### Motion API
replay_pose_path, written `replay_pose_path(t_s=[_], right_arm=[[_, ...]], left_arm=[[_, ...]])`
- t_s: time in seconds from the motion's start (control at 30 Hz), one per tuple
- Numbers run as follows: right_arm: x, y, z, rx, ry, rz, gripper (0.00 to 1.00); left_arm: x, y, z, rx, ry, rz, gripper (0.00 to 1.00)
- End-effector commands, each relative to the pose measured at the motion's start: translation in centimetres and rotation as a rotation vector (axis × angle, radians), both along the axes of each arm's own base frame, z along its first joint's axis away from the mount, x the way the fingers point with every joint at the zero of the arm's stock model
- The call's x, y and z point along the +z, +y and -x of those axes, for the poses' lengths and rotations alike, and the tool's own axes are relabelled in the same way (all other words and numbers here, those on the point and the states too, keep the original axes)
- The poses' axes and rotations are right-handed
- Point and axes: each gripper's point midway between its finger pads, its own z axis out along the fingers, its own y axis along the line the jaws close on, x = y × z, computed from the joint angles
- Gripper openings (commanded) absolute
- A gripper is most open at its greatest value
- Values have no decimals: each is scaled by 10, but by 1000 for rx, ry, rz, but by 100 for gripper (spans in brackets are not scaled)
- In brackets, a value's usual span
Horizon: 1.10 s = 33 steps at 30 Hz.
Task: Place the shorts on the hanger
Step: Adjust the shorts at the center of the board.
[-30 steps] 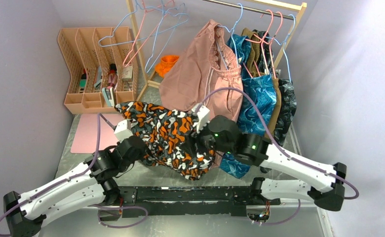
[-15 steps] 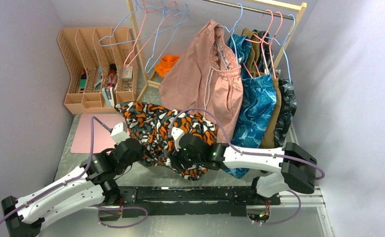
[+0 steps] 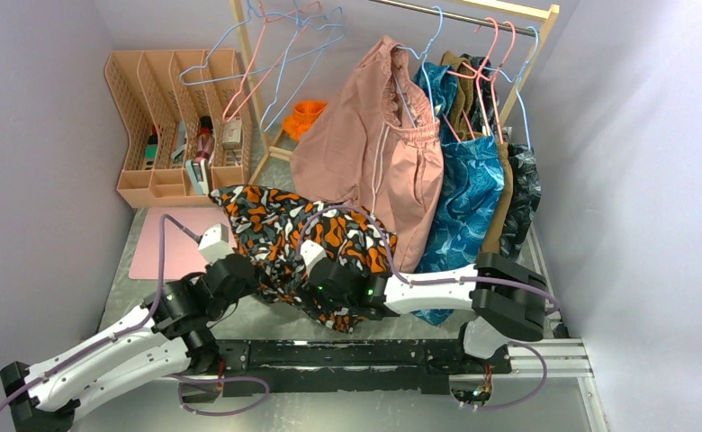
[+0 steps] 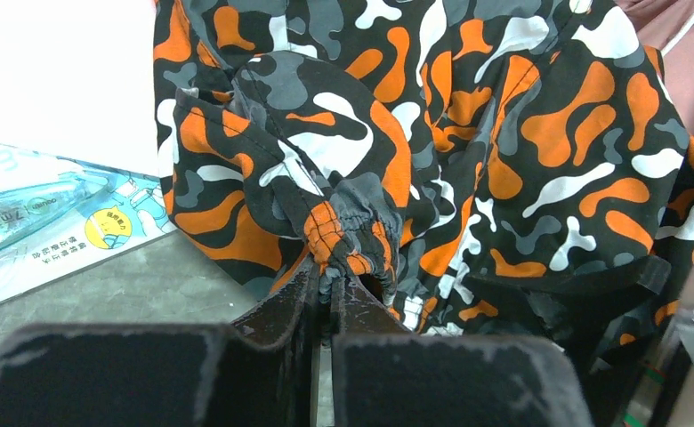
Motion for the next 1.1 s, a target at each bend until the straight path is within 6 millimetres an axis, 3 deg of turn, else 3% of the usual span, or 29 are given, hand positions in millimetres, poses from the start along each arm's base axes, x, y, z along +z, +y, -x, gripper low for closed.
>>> replay_pose_path(t_s=[0.0, 0.2, 0.37, 0.63, 0.73, 1.0, 1.07], right_arm=[[2, 6, -14, -68, -50, 10, 69], [-5, 10, -7, -52, -61, 16, 72], [-14, 2, -23, -146, -114, 85, 68], [-33, -38, -33, -246, -140, 232, 17], [-23, -39, -31, -255, -132, 193, 1], [32, -23, -18, -149, -117, -5, 0], [34, -28, -21, -182, -113, -4, 0]], left_arm=[[3, 3, 0, 15, -6, 12, 7], [2, 4, 2, 15, 0, 17, 7], [-3, 6, 5, 17, 20, 3, 7], [-11, 12, 7, 40, 54, -36, 7], [-15, 9, 8, 33, 59, -27, 7], [-19, 6, 6, 22, 58, -37, 7], [-21, 6, 5, 22, 61, -45, 7]])
